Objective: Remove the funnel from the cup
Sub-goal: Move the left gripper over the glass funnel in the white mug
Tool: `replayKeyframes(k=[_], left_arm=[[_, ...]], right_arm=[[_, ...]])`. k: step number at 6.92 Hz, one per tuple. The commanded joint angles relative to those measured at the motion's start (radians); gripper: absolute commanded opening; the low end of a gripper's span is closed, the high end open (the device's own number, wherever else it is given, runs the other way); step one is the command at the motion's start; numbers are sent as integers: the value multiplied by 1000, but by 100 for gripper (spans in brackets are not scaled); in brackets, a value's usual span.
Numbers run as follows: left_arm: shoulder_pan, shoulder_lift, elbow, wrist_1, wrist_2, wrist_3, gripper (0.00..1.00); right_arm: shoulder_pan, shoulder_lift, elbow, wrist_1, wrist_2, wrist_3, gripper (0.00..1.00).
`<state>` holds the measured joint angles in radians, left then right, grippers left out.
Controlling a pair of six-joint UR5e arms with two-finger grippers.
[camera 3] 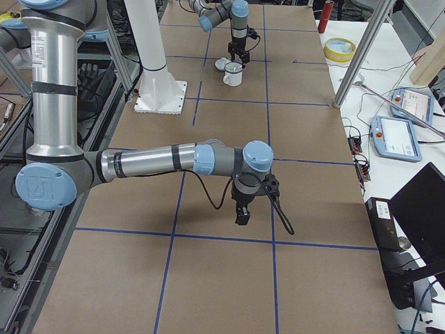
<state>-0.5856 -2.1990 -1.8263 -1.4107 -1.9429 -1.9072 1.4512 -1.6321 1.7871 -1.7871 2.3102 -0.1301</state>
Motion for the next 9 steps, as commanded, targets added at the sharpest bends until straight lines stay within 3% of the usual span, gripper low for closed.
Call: replayKeyframes(k=[1, 4, 9], left_arm=[[21, -10, 22, -2, 22, -3, 73], [21, -10, 22, -1, 22, -3, 53], [24, -18, 30, -7, 21, 5, 46]], right_arm=[[0, 0, 0, 0, 0, 0, 100], [0, 0, 0, 0, 0, 1, 100], [0, 0, 0, 0, 0, 1, 100]])
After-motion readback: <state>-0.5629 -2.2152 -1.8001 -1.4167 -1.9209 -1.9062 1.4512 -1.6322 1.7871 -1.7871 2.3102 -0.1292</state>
